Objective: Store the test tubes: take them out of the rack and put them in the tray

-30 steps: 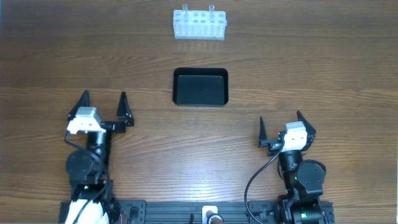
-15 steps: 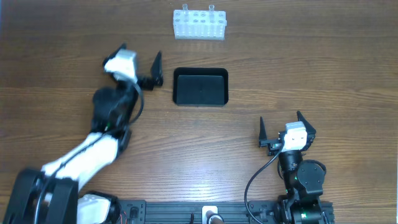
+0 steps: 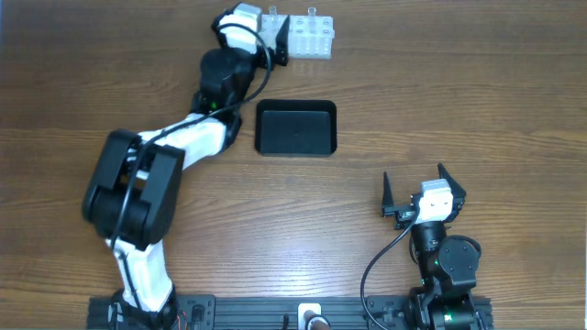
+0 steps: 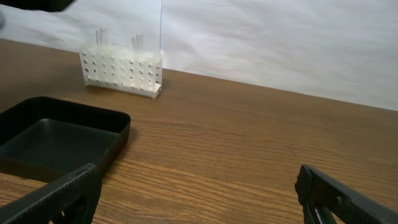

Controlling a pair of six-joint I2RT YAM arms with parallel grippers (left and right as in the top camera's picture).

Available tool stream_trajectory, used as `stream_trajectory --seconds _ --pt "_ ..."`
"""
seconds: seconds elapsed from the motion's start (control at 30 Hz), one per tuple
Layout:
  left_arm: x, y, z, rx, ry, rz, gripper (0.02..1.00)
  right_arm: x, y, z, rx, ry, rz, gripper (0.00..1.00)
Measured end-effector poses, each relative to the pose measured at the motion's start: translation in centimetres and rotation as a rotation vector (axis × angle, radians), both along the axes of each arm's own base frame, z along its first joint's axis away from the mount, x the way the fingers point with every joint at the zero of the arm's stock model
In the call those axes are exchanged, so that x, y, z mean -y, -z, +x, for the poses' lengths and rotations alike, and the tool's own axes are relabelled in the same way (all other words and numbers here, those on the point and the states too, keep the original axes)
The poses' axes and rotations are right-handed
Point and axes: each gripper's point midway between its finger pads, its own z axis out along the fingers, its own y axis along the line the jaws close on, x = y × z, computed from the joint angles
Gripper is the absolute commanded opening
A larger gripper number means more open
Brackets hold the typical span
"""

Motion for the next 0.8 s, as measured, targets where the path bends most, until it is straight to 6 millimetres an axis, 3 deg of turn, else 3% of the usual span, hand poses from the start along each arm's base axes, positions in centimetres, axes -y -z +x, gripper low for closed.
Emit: stream_trajectory --seconds 0.2,0.37,0.8 --pt "1.8 0.5 2.0 0.007 0.017 -0.041 0.998 0.0 0.0 0.0 0.0 0.0 0.0 0.993" --pt "2.0 2.3 3.4 -0.019 0.0 -0.069 0.996 0.0 0.0 0.0 0.0 0.0 0.0 0.993" --pt "3.6 5.3 3.9 -0.048 -0.164 -0.088 0.998 0.0 0.0 0.0 0.0 0.0 0.0 0.993"
